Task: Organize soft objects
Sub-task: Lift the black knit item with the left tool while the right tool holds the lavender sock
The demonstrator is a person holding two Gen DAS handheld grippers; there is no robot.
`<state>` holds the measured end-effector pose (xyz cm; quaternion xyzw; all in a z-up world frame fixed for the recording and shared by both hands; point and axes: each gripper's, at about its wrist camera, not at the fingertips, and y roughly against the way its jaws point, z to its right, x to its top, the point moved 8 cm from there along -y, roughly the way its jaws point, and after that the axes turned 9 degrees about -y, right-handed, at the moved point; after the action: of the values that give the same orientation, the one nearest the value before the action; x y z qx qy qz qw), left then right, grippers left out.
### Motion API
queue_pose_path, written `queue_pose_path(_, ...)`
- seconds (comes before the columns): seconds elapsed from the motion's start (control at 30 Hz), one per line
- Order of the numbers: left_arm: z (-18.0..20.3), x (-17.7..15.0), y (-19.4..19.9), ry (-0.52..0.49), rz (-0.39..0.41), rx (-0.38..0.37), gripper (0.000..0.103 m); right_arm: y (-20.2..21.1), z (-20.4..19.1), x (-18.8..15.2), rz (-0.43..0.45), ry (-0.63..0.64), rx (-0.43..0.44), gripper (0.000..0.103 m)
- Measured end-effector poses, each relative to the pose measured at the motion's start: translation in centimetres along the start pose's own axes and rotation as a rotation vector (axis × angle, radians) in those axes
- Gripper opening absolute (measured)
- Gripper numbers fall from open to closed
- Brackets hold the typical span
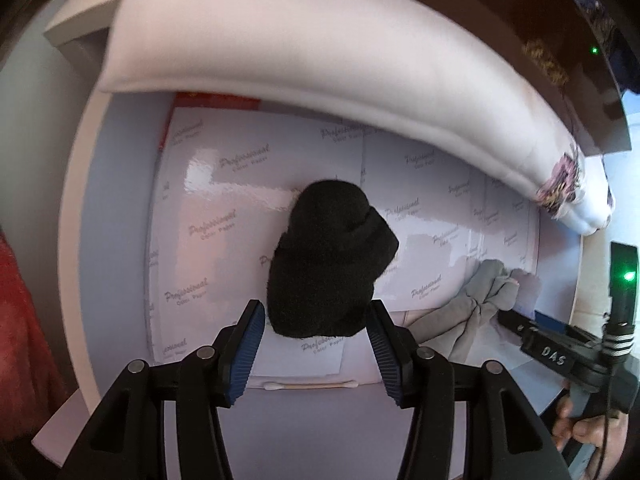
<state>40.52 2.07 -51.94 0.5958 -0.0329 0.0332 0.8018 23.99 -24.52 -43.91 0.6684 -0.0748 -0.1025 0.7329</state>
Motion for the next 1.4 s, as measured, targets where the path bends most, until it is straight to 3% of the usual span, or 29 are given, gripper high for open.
queue_pose_path(0.13,0.1,0.2,0.5,-0.001,0.016,0.0,0.053,-0.9,-0.8,-0.4,-0.019,0.004,-0.006,0.066)
queue_pose_path(0.4,0.3,1.3,1.6,-0.053,0.072,0.072,0.054,-1.9,-1.1,-0.2,-0.032,0.001,0.014,0.066)
queue_pose_path(0.77,1.4,1.0,1.3,-0.089,0.06,0.059,0.055,-2.4,-1.5,-0.2,-0.03,0.006,0.015,0.065)
queue_pose_path(1.1,2.4,1.3,0.6,-0.156,0.067,0.105,0.055,-0.7,-1.4,-0.3,-0.026,0.016,0.001,0.065)
queue_pose_path(1.3,3.2,1.3,-1.4,-0.228,0.011,0.164,0.055,-0.5,-1.7,-0.5,-0.024,0.029,-0.009,0.065)
queue_pose_path(1.4,3.0,0.9,-2.0,-0.224,-0.013,0.158,0.054,-0.4,-1.9,-0.6,-0.022,0.035,-0.012,0.065)
